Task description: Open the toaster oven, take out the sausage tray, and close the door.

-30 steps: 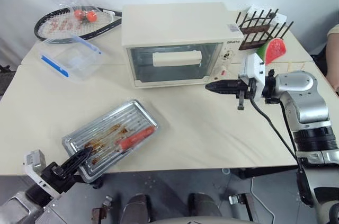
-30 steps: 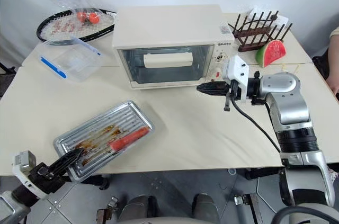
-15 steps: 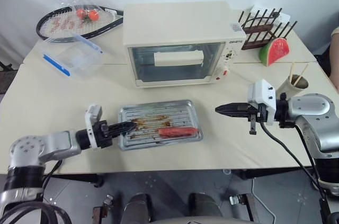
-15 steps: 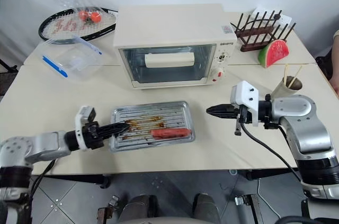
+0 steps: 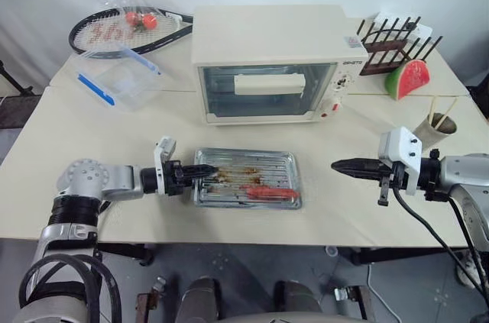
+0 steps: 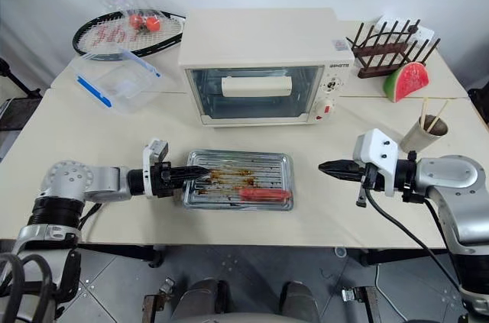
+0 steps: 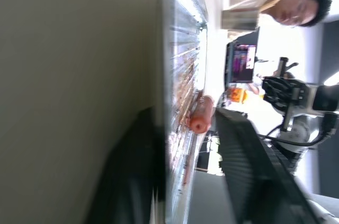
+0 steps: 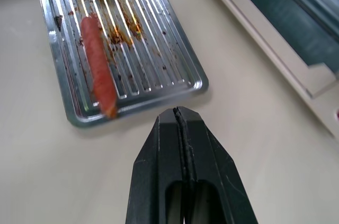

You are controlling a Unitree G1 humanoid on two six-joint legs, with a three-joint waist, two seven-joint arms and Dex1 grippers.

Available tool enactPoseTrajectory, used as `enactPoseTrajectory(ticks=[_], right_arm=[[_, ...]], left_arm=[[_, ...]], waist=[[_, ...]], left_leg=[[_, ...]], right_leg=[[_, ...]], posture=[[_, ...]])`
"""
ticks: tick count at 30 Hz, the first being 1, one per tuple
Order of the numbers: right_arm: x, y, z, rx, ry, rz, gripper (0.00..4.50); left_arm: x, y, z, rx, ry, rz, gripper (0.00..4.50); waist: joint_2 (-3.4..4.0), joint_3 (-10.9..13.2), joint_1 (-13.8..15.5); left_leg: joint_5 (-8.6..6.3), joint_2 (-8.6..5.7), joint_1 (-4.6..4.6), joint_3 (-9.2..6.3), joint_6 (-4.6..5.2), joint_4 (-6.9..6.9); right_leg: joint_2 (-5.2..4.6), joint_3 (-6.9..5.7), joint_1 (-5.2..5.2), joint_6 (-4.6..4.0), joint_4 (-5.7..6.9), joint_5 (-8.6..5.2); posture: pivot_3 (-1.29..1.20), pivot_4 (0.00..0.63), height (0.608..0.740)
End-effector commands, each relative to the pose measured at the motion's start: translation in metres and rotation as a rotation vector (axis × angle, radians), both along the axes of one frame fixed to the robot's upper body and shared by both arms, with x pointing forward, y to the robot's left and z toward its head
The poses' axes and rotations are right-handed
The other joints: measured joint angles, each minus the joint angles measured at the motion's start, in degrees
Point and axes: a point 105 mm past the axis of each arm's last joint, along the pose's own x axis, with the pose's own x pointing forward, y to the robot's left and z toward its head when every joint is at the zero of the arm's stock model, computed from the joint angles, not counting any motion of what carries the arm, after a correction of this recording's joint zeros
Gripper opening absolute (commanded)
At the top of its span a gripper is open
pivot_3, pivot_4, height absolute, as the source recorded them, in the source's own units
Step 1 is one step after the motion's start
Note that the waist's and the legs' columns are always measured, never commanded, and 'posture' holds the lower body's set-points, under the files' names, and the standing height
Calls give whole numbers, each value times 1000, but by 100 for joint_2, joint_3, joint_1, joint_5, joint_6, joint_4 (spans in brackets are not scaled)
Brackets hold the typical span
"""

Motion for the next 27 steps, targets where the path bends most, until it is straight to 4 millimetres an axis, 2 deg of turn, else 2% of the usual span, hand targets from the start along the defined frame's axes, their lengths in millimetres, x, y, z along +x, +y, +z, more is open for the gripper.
enactPoseTrajectory(ticks=[1,6,11,20,22,25,27], right_arm=[[-1,-6,14,-13,-62,-18,0],[-3,-8,17,-19,-64,-23,0],[-3,-12,15,-34,-52,-24,0],[3,-14,11,-52,-38,-2,0],[3,-13,10,-62,-28,21,0],[-4,-8,9,-80,19,116,568],[-2,-9,10,-79,19,140,1159]], left_arm=[[1,-3,-5,-4,16,-16,3021],[2,-1,-11,36,30,-25,4442],[6,20,-3,109,-4,10,4479],[11,58,33,246,-169,20,4479],[11,64,44,283,-269,2,4479],[8,75,72,331,-636,-79,4500],[2,75,87,291,-874,-118,4500]], waist=[[0,0,-1],[0,0,-2],[0,0,-35],[-1,1,-178],[-3,2,-175],[-4,4,-184],[-4,4,-178]], left_leg=[[1,0,0,0,1,2],[1,0,5,-4,2,3],[1,1,21,-4,1,1],[4,2,26,4,-4,-19],[4,2,26,5,-4,-22],[4,2,-2,7,-4,-17],[4,2,-13,14,-5,-18]], right_leg=[[0,0,1,0,0,0],[-1,-2,9,0,2,0],[-1,0,20,0,0,0],[1,1,17,0,-2,0],[1,2,15,0,-4,0],[1,1,-12,0,-3,0],[1,6,-25,0,-1,0]], posture=[[0,150,740],[0,150,740],[0,150,740],[0,150,740],[0,150,740],[0,150,740],[0,150,740]])
